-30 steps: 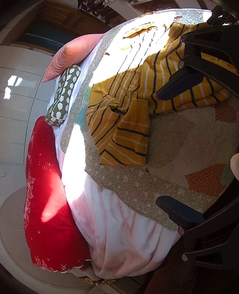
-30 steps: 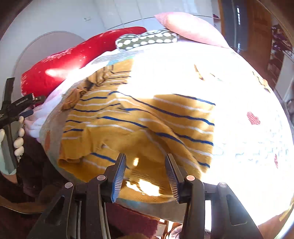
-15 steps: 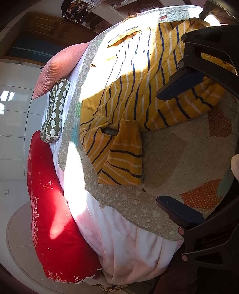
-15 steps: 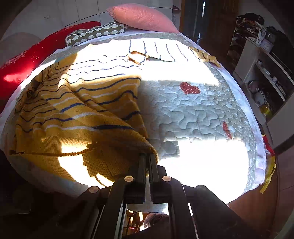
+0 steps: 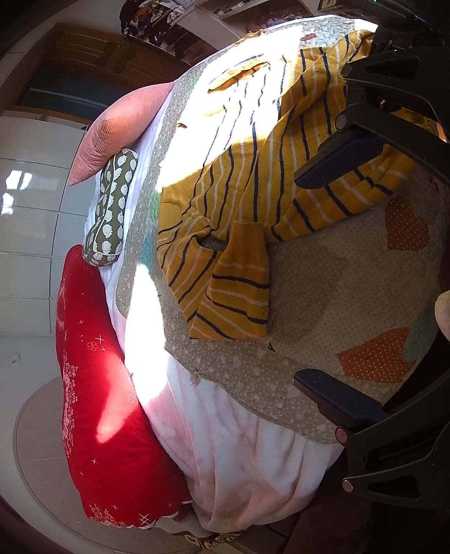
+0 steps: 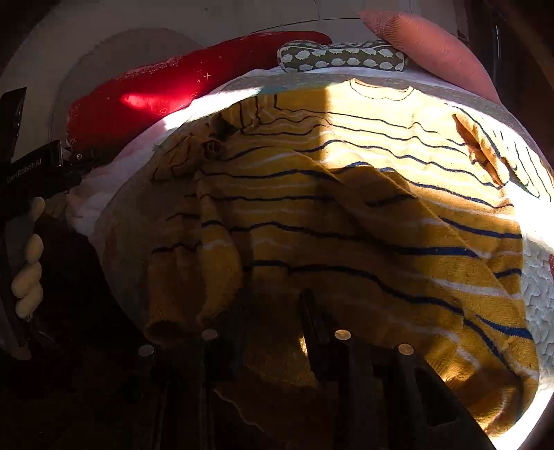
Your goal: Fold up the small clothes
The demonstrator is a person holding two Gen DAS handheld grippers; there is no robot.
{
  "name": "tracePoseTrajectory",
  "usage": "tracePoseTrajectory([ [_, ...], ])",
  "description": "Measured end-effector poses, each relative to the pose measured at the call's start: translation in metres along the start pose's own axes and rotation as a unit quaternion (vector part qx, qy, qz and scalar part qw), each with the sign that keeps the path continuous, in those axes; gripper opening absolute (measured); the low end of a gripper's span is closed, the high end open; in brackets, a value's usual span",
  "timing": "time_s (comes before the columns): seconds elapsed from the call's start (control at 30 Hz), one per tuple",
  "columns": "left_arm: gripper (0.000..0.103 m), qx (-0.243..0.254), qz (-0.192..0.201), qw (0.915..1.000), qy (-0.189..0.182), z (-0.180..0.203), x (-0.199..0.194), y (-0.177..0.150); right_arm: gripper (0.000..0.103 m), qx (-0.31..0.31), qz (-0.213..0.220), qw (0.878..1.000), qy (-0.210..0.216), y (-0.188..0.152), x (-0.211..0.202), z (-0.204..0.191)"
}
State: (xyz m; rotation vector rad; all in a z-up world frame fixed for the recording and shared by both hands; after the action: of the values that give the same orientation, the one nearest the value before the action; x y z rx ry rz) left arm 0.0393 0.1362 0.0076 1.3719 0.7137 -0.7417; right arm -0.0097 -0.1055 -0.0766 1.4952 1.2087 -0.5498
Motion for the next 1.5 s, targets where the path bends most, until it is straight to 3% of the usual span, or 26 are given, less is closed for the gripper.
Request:
tracePoseTrajectory([
  [0.07,0.103,-0.009,0.003,1.0,0.0,-0.009,-0.001,0.001,0.03,-0.02,-0.043,0.996,0.071,-0.005,0.03,-0.03],
  [0.13,0.103,-0.017,0.004,0.9998,0.003,-0.017,0.0,0.003,0.03,-0.056,-0.079,0.989,0.111,-0.017,0.046,-0.061],
  [0.2,0.103,-0.022,0.003,0.9997,0.009,-0.023,0.004,0.004,0.03,-0.091,-0.08,0.986,0.111,-0.022,0.044,-0.077],
  [0.3,0.103,-0.021,-0.005,0.9997,0.011,-0.023,0.013,0.005,0.03,-0.043,-0.047,0.989,0.131,-0.014,0.017,-0.059],
  [0.47,0.103,0.0,-0.031,0.9995,-0.008,0.0,0.032,-0.001,0.031,0.027,0.023,0.997,0.068,-0.006,-0.039,0.004],
  [0.6,0.103,0.042,-0.049,0.9977,-0.022,0.037,0.05,-0.012,0.033,0.112,0.064,0.992,0.015,-0.008,-0.069,0.069],
  [0.7,0.103,0.068,-0.065,0.9953,-0.024,0.057,0.066,-0.02,0.05,0.193,0.091,0.976,-0.033,-0.006,-0.089,0.129],
  [0.83,0.103,0.075,-0.093,0.9927,-0.02,0.066,0.088,-0.031,0.051,0.28,0.124,0.948,-0.093,-0.005,-0.126,0.222],
  [1.0,0.103,0.082,-0.116,0.9898,0.006,0.064,0.107,-0.046,0.051,0.351,0.149,0.915,-0.131,0.018,-0.139,0.312],
  [1.1,0.103,0.092,-0.109,0.9896,0.021,0.066,0.109,-0.051,0.051,0.394,0.153,0.896,-0.133,0.033,-0.137,0.362],
  [1.33,0.103,0.086,-0.111,0.9895,0.033,0.065,0.113,-0.056,0.051,0.494,0.192,0.845,-0.074,0.05,-0.124,0.441],
  [1.47,0.103,0.094,-0.12,0.9879,0.027,0.066,0.114,-0.055,0.051,0.509,0.219,0.83,-0.072,0.067,-0.121,0.464],
  [1.5,0.103,0.092,-0.122,0.988,0.024,0.066,0.113,-0.054,0.04,0.508,0.222,0.829,-0.076,0.072,-0.121,0.465],
])
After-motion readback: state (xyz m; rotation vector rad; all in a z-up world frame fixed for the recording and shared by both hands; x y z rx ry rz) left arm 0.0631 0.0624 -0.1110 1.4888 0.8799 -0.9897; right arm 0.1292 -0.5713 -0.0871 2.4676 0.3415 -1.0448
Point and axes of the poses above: each gripper's, at about its wrist camera, not at the fingertips, and x roughly the way its jaws point, z to its right, y to its top, the point moved 4 cm from there along x, roughly the way its jaws point, and after that the axes turned 4 degrees about -z, right-handed, at the moved point
